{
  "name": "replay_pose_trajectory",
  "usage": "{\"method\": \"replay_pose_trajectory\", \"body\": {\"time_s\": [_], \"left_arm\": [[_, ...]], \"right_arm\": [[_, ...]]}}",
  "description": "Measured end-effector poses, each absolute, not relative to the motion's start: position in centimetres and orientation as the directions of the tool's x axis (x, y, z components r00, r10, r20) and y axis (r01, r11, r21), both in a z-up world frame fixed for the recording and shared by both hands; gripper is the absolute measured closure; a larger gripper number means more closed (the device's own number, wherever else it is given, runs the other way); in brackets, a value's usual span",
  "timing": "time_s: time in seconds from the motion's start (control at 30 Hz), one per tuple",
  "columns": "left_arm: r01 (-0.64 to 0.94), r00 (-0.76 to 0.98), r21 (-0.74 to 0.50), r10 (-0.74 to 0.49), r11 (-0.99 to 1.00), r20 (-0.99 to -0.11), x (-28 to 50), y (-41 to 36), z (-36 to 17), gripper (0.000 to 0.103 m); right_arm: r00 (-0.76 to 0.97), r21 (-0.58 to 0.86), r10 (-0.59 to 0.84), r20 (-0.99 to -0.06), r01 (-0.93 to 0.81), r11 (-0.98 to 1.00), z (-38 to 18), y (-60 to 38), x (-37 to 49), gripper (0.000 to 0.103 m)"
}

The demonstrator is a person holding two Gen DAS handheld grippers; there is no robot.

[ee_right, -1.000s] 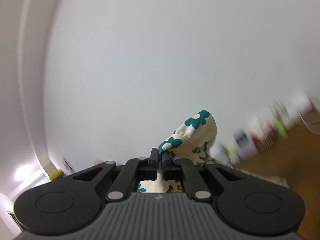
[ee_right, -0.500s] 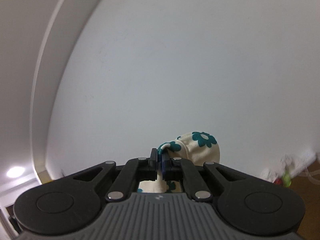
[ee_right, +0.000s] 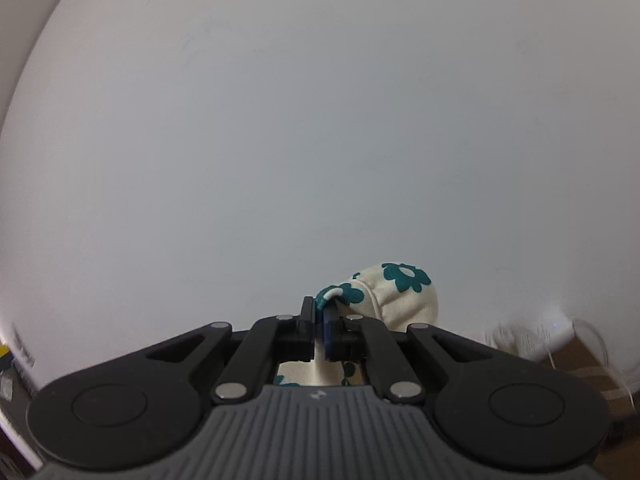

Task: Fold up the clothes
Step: 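Grasp the dress shoulder edges with both grippers and lift it high, then lower the dress with both grippers and spread it flat on the table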

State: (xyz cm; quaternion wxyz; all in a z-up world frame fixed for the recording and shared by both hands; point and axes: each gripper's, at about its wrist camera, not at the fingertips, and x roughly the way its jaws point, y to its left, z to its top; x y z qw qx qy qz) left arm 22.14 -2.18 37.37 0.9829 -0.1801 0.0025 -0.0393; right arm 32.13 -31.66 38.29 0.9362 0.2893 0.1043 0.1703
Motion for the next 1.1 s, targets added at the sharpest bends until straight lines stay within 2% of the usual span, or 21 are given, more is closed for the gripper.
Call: {"method": "replay_pose_trajectory", "body": {"time_s": [0.1,0.17,0.3,0.4,0.53,0.57,0.63,0.73,0.8,0.87,0.97,1.03,1.07,1.1], "left_arm": [[0.114,0.993,-0.368,-0.094,0.923,0.072,24.0,-2.5,38.1,0.101],[0.140,0.989,-0.349,-0.116,0.927,0.090,23.2,-2.8,37.3,0.101],[0.196,0.980,-0.340,-0.181,0.920,0.078,20.1,-2.9,33.0,0.101],[0.232,0.973,-0.275,-0.222,0.933,0.066,15.9,-3.7,27.8,0.101],[0.250,0.954,-0.261,-0.283,0.933,-0.099,10.0,-4.2,18.2,0.101],[0.235,0.944,-0.271,-0.285,0.934,-0.164,8.5,-4.4,15.0,0.101],[0.189,0.913,-0.305,-0.281,0.933,-0.295,6.2,-4.4,9.3,0.101],[0.086,0.837,-0.398,-0.283,0.913,-0.468,4.0,-2.5,2.3,0.101],[0.026,0.796,-0.439,-0.284,0.898,-0.535,2.7,-0.9,-1.2,0.101],[-0.015,0.777,-0.464,-0.281,0.886,-0.563,3.3,1.7,-2.4,0.101],[-0.034,0.759,-0.473,-0.285,0.880,-0.585,5.0,3.6,-1.4,0.101],[-0.043,0.747,-0.463,-0.279,0.885,-0.604,4.8,4.0,-0.4,0.091],[-0.049,0.744,-0.458,-0.274,0.888,-0.610,4.9,4.2,0.1,0.079],[-0.048,0.749,-0.456,-0.269,0.889,-0.605,4.0,4.2,0.5,0.068]], "right_arm": [[0.926,0.553,0.376,-0.035,-0.296,0.779,40.8,-32.3,33.9,0.100],[0.921,0.518,0.388,-0.025,-0.320,0.793,41.5,-32.5,34.1,0.100],[0.893,0.474,0.445,-0.067,-0.364,0.802,39.4,-33.3,33.5,0.100],[0.854,0.423,0.502,-0.137,-0.408,0.809,35.6,-33.8,31.3,0.100],[0.774,0.366,0.563,-0.290,-0.454,0.812,28.5,-33.9,27.9,0.100],[0.747,0.366,0.570,-0.342,-0.452,0.813,26.0,-33.8,27.0,0.100],[0.662,0.399,0.598,-0.451,-0.450,0.799,19.4,-31.9,23.4,0.100],[0.555,0.476,0.616,-0.558,-0.394,0.786,12.5,-32.3,20.1,0.100],[0.475,0.521,0.627,-0.618,-0.349,0.779,8.0,-32.6,17.9,0.100],[0.413,0.560,0.634,-0.654,-0.299,0.772,4.2,-31.3,14.5,0.100],[0.388,0.594,0.642,-0.662,-0.252,0.764,2.9,-31.3,13.0,0.100],[0.379,0.599,0.641,-0.667,-0.238,0.765,2.1,-31.1,12.6,0.096],[0.375,0.601,0.640,-0.670,-0.232,0.765,1.7,-31.0,12.3,0.092],[0.371,0.603,0.640,-0.673,-0.225,0.765,1.3,-30.9,12.1,0.080]]}}
